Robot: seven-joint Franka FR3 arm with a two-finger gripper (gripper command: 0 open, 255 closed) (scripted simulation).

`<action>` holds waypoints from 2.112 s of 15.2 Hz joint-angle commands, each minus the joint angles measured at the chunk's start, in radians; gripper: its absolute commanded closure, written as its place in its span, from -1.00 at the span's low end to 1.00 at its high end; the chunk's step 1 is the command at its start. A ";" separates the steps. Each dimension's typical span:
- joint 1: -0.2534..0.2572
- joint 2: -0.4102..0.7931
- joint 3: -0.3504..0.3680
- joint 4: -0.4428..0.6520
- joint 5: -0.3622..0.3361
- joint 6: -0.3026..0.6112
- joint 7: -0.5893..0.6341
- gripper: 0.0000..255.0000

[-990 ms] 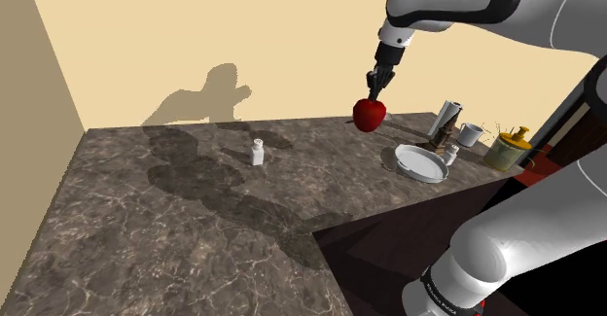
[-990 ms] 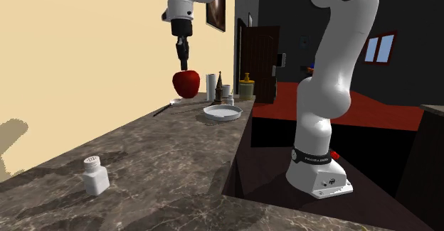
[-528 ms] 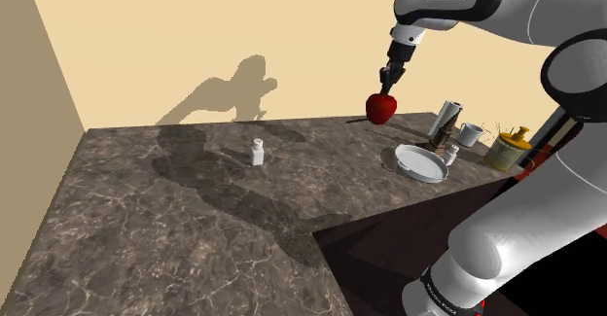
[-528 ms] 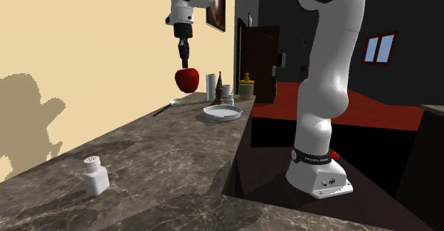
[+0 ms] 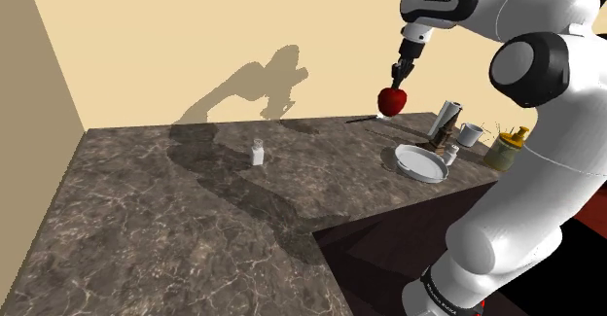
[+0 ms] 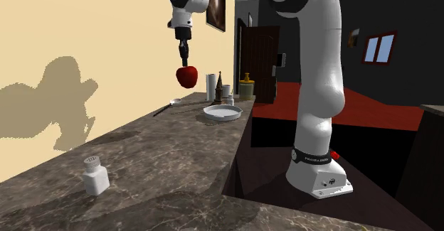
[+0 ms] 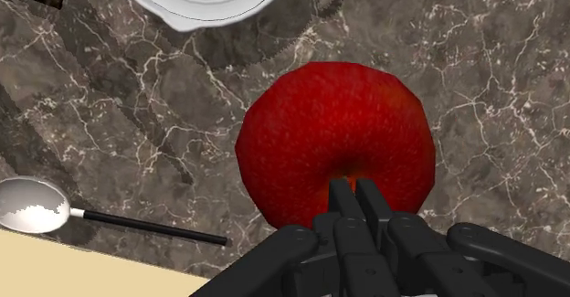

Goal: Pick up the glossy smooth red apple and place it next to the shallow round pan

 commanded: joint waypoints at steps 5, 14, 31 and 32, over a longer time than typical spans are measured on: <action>-0.097 0.225 -0.042 0.299 0.063 -0.083 -0.123 1.00; -0.139 0.315 -0.048 0.337 0.088 -0.034 -0.168 1.00; -0.120 0.299 -0.045 0.081 0.087 0.204 -0.175 1.00; -0.119 0.300 -0.044 0.070 0.088 0.217 -0.176 1.00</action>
